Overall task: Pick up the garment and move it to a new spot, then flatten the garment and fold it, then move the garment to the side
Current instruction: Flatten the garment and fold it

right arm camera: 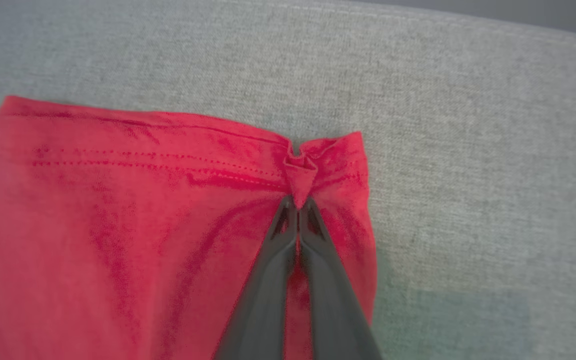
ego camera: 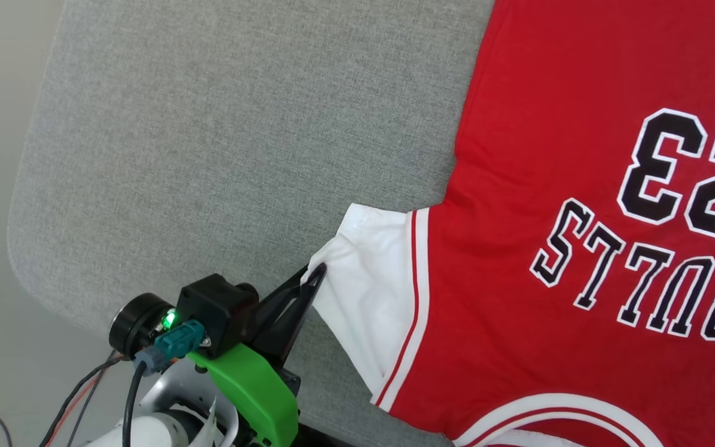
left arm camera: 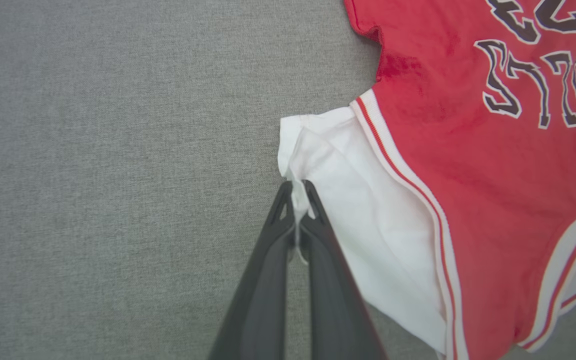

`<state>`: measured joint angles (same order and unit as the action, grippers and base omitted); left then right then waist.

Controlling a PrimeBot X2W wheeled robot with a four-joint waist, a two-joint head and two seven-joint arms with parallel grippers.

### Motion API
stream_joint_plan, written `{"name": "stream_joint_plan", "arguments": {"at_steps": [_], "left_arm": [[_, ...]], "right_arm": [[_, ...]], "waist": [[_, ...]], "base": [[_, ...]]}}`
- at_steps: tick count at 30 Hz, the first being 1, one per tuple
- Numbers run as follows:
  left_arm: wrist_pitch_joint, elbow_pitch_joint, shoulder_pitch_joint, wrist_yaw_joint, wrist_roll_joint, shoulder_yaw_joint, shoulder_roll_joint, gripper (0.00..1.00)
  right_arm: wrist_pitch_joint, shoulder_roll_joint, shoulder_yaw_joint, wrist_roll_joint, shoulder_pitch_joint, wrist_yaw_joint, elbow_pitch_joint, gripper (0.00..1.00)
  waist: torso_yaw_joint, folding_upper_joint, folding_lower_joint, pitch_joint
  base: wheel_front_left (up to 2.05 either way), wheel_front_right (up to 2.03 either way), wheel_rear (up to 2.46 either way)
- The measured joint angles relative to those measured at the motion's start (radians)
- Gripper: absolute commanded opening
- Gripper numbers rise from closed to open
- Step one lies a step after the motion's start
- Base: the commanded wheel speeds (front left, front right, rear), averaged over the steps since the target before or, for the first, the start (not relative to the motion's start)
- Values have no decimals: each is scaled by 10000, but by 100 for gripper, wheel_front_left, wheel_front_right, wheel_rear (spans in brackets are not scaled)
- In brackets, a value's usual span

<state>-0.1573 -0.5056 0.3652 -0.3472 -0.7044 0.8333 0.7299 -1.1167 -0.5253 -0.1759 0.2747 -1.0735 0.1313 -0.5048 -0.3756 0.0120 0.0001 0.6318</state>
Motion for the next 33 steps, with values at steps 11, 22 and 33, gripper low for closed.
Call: {"name": "stream_joint_plan", "arguments": {"at_steps": [11,22,33], "left_arm": [[261,598,-273,0,-681,-261,-6,0],[859,1718,-1316,0,-1570,-539,-17,0],[1406,2236,-1866,2,-2127,-744,-347,0]], "right_arm": [[270,188,236,270,1588,0,-173,0],[510,190,596,1185,4698,0,646,0],[-90,-58,-280,1534,7660,0,2813,0]], "waist": [[411,0,-1,-1146],[1118,0,-1,-2883],[2017,0,-1,-4420]], "base": [[0,0,0],[0,0,0],[0,0,0]]}}
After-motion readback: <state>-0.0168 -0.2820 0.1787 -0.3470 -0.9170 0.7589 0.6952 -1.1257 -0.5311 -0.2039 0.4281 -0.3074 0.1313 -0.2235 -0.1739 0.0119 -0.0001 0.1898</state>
